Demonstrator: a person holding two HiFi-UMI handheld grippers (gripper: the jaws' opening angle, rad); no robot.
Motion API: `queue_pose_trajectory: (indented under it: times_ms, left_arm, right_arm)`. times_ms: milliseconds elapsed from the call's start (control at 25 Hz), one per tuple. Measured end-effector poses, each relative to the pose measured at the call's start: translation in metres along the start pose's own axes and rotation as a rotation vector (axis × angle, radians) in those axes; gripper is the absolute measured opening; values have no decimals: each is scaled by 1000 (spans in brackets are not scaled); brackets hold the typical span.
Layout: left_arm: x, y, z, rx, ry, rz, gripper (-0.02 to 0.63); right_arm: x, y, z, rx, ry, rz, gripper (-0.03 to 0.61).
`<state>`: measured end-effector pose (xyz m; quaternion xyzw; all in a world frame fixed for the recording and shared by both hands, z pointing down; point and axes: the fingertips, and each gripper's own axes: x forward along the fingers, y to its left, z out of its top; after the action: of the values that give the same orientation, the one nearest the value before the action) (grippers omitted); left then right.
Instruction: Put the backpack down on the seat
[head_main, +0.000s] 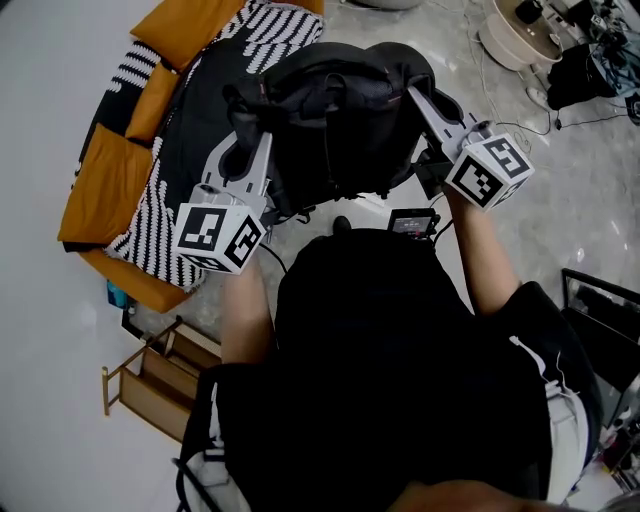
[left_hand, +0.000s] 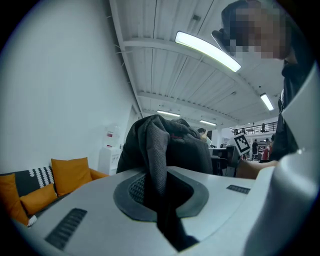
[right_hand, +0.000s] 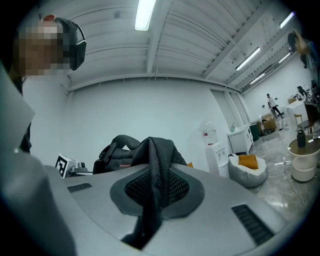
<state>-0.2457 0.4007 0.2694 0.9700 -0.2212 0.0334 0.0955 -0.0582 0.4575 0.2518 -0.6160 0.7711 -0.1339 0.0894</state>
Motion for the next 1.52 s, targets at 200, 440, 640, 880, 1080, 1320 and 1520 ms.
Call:
queue_pose_trajectory:
  times_ms: [200,440,640,880,1080,1320,1520]
  left_arm:
    - [34,27,7,-6,-3,20,37]
    - [75,56,3,-19,21,63,37]
    - [71,55,2,-23,21,54,37]
    - [149,91,10,-58,49,87,37]
    - [152,93,4,-46,49,119,37]
    - [177,107,8,-34,35,167,37]
    - [246,141,30,-58,53,200,37]
  right_arm:
    - [39,-29,8,5,7,28,48]
    - [79,-67,6,18,35,49,48]
    - [76,-64,4,11,37,46,48]
    - [132,-134,19,38,72,72,48]
    - [137,-139,14,7,73,90,48]
    - [162,-159,24,-71,63,115,48]
    - [219,-216,54,-64,95,145,48]
